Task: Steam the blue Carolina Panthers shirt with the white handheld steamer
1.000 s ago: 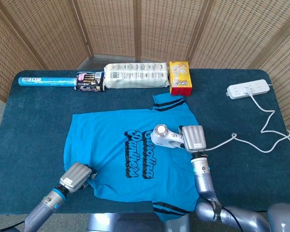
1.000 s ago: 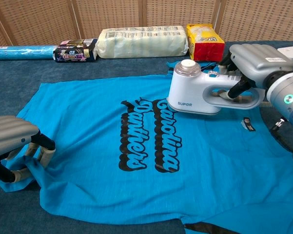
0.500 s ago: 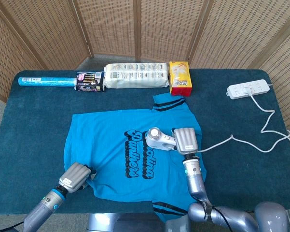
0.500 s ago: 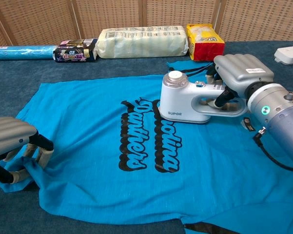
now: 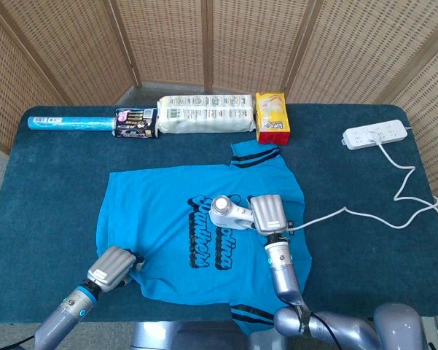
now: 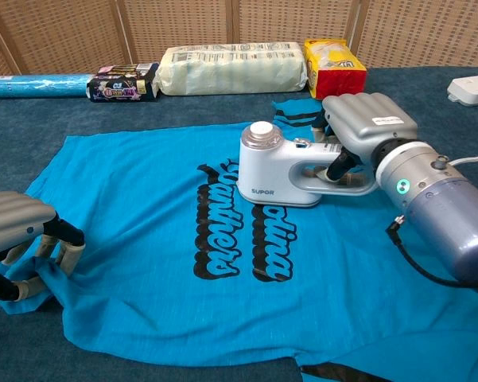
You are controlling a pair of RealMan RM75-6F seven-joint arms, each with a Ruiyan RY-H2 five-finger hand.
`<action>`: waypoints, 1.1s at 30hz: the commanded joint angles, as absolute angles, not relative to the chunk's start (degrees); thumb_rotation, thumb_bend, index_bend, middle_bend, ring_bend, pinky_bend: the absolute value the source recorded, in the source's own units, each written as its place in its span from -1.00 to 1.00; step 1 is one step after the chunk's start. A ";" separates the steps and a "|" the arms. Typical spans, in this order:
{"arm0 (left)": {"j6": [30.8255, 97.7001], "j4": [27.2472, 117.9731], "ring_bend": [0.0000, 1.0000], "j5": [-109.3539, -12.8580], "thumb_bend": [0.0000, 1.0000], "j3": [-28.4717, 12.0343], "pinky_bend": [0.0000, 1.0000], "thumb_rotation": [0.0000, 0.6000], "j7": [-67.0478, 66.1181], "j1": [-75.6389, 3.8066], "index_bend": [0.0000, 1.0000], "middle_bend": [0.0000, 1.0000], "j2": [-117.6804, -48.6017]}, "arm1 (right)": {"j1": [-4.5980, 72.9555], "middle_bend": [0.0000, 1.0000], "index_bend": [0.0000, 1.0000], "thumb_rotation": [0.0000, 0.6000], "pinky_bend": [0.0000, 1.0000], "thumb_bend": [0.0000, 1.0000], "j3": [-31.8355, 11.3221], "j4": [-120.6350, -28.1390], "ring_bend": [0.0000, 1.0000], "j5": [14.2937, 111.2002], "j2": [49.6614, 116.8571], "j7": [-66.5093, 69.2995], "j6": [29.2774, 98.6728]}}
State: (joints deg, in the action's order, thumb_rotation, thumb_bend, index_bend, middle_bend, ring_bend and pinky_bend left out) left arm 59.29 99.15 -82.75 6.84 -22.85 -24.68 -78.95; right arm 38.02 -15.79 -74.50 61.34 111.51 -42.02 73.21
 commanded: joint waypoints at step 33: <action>59.58 99.50 0.13 -82.94 -0.14 6.73 0.29 1.00 -23.14 -24.16 0.14 0.25 -78.69 | 36.17 0.62 0.54 1.00 0.61 -0.36 -13.97 -71.58 0.63 64.50 111.60 -38.74 73.83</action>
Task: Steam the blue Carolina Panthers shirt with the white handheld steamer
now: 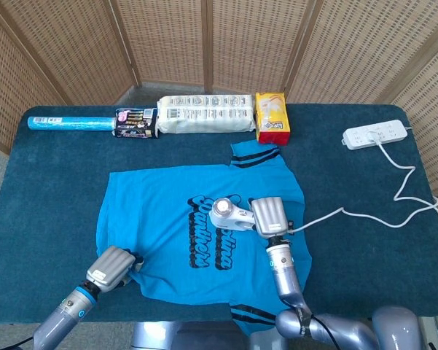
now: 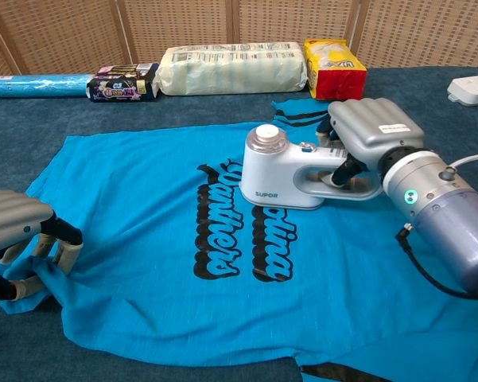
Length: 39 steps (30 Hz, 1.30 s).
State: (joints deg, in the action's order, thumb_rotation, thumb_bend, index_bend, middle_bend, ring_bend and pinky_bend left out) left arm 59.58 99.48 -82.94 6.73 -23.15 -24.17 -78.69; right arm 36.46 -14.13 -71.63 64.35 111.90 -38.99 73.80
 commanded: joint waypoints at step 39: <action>60.29 99.51 0.13 -83.48 -0.14 6.70 0.30 1.00 -22.88 -23.55 0.14 0.25 -78.51 | 36.78 0.61 0.54 1.00 0.55 -0.37 -15.18 -71.36 0.60 65.16 113.19 -39.60 72.97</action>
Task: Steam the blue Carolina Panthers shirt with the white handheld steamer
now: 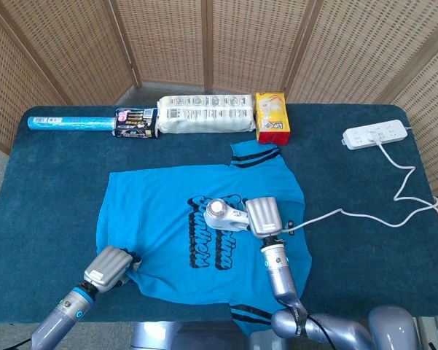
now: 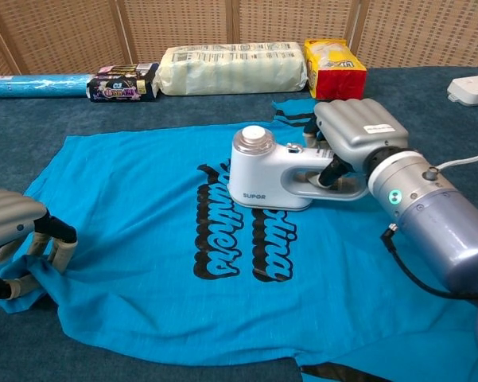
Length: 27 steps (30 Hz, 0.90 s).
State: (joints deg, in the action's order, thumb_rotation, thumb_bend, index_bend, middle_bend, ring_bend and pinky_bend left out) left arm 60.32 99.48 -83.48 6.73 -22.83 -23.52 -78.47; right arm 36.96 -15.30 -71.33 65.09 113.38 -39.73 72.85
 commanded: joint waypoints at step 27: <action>60.04 100.41 0.13 -83.14 -0.14 6.07 0.29 1.00 -24.53 -23.95 0.14 0.25 -78.94 | 30.92 0.61 0.54 1.00 0.55 -0.37 -12.64 -73.13 0.60 66.43 107.30 -36.36 75.22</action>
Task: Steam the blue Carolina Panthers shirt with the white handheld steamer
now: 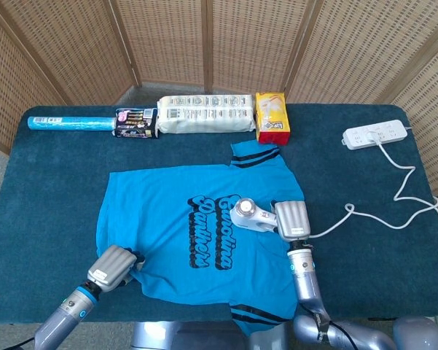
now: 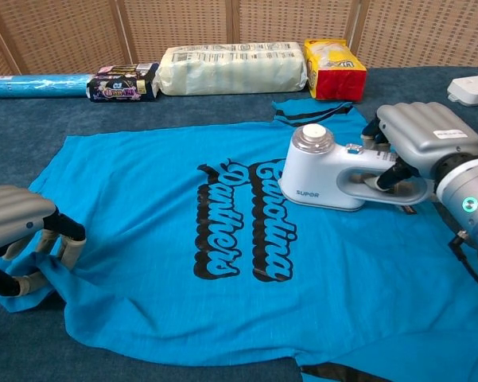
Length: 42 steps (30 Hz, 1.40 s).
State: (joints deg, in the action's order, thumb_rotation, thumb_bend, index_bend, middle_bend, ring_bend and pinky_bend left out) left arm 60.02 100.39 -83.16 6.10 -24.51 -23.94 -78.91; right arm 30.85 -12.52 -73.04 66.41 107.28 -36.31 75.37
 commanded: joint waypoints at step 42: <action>61.00 100.82 0.13 -83.71 -0.14 6.58 0.29 1.00 -24.31 -23.06 0.14 0.25 -78.38 | 31.03 0.61 0.54 1.00 0.54 -0.37 -10.26 -76.42 0.60 70.15 109.17 -37.39 74.73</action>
State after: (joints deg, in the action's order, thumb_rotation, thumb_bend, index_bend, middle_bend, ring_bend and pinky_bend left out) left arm 61.00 100.81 -83.71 6.59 -24.30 -23.06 -78.38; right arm 30.93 -9.99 -76.75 70.29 109.07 -37.61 74.96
